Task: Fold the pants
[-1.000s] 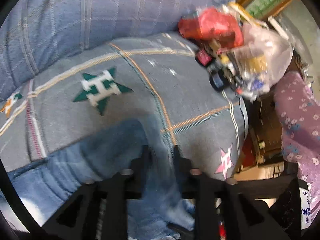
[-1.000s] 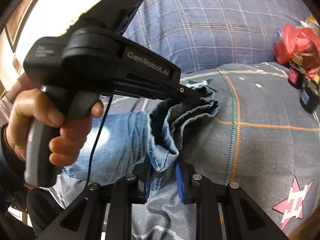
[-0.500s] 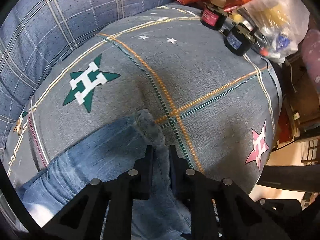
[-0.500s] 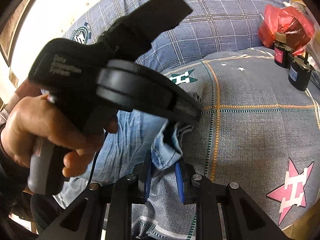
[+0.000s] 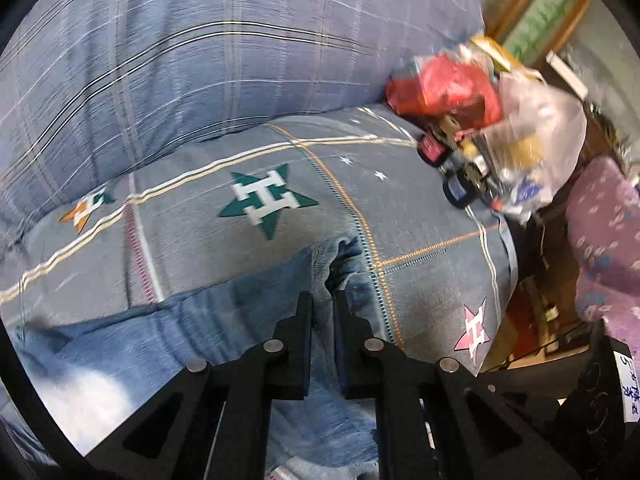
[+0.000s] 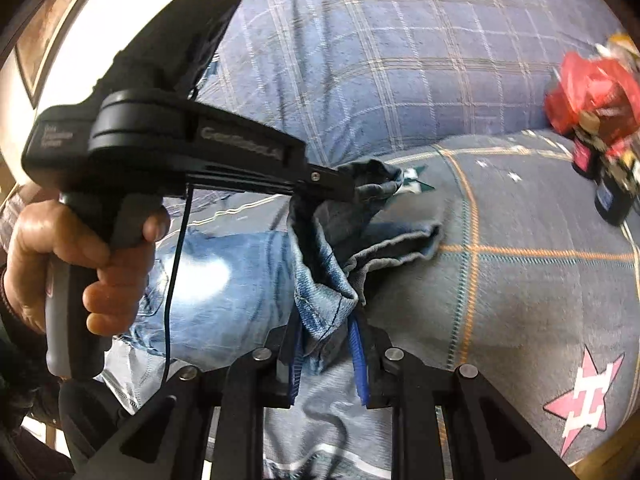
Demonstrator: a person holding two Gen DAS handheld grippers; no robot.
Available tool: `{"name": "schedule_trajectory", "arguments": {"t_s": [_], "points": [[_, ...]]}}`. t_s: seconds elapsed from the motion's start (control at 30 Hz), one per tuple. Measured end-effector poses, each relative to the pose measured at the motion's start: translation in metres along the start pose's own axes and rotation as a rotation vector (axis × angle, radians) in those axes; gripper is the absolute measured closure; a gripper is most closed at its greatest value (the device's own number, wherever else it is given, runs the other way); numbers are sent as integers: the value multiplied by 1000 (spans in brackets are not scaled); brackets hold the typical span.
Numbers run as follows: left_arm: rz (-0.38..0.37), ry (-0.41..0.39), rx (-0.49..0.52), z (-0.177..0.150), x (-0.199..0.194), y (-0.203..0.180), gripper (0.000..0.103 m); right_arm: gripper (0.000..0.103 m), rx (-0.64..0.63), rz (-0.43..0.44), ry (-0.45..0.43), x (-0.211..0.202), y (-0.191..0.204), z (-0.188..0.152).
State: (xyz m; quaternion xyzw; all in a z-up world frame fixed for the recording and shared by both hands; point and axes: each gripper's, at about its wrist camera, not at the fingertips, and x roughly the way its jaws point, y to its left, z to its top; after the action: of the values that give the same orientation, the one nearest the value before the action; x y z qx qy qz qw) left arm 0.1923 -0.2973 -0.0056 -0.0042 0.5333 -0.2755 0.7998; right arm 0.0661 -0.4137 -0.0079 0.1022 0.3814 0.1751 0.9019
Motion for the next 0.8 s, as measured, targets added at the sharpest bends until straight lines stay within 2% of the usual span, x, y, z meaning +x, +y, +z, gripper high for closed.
{"name": "schedule_trajectory", "arguments": {"t_s": [0.2, 0.4, 0.6, 0.67, 0.8], "points": [[-26, 24, -35, -9, -5, 25, 93, 81, -85, -13, 21, 10, 30, 9], [-64, 5, -98, -17, -22, 59, 93, 81, -157, -6, 44, 18, 55, 21], [-84, -40, -192, -43, -49, 118, 93, 81, -282, 29, 87, 43, 104, 27], [-85, -58, -245, -57, -58, 147, 93, 81, -320, 48, 108, 56, 120, 23], [-52, -78, -328, -86, -65, 197, 93, 81, -376, 93, 158, 84, 148, 12]]}}
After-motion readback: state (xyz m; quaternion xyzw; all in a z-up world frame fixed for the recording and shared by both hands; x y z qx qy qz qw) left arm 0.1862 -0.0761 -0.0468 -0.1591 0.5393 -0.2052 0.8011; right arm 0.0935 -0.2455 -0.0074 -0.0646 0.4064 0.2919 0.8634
